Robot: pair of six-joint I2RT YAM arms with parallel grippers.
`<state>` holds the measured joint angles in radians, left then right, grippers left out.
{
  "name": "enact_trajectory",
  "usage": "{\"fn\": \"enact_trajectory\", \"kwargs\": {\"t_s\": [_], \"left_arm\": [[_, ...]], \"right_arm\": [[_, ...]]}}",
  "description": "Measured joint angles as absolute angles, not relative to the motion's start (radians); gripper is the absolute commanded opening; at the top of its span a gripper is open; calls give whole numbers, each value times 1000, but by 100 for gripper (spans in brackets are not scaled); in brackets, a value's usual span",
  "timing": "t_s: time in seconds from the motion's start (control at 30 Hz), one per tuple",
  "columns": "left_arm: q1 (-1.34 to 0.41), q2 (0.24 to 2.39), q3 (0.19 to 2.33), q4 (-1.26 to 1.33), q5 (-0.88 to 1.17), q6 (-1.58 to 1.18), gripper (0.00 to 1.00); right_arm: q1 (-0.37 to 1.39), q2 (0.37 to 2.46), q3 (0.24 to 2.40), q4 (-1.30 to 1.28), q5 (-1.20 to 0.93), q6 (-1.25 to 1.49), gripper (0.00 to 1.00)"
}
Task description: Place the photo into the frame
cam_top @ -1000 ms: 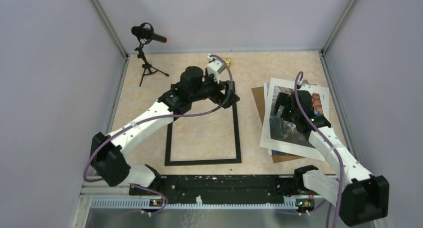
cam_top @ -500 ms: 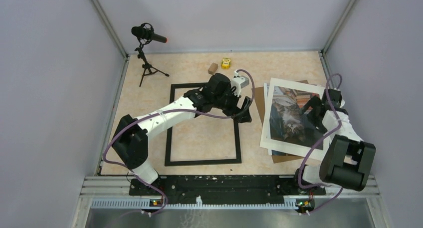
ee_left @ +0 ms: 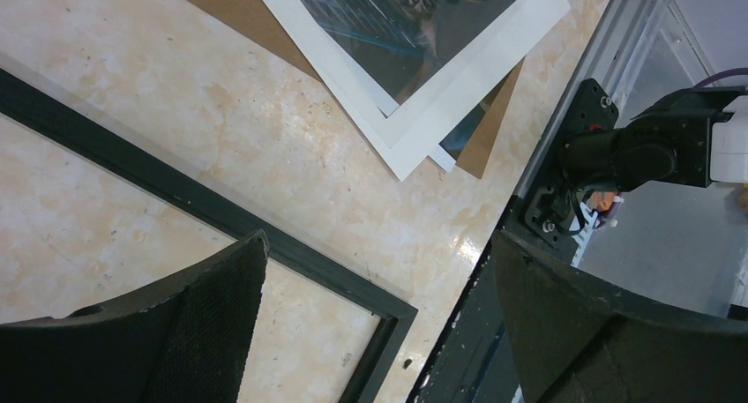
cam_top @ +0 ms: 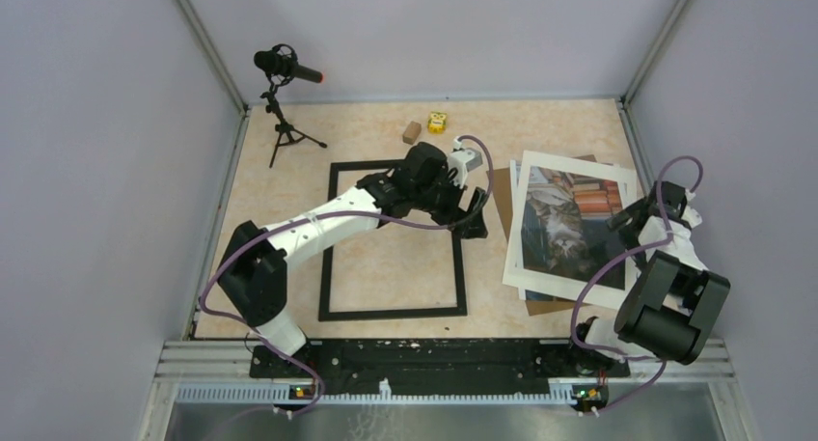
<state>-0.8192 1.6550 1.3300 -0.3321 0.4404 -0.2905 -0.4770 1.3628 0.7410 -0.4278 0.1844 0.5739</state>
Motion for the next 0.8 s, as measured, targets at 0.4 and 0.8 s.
{"fn": "enact_trajectory", "kwargs": {"t_s": [0.4, 0.8], "left_arm": [[-853, 1703, 1264, -200, 432, -330, 98], [-919, 1911, 1272, 31, 369, -618, 98]], "right_arm": [[-519, 1369, 693, -364, 188, 594, 99], [-542, 1385, 685, -320, 168, 648, 99]]}}
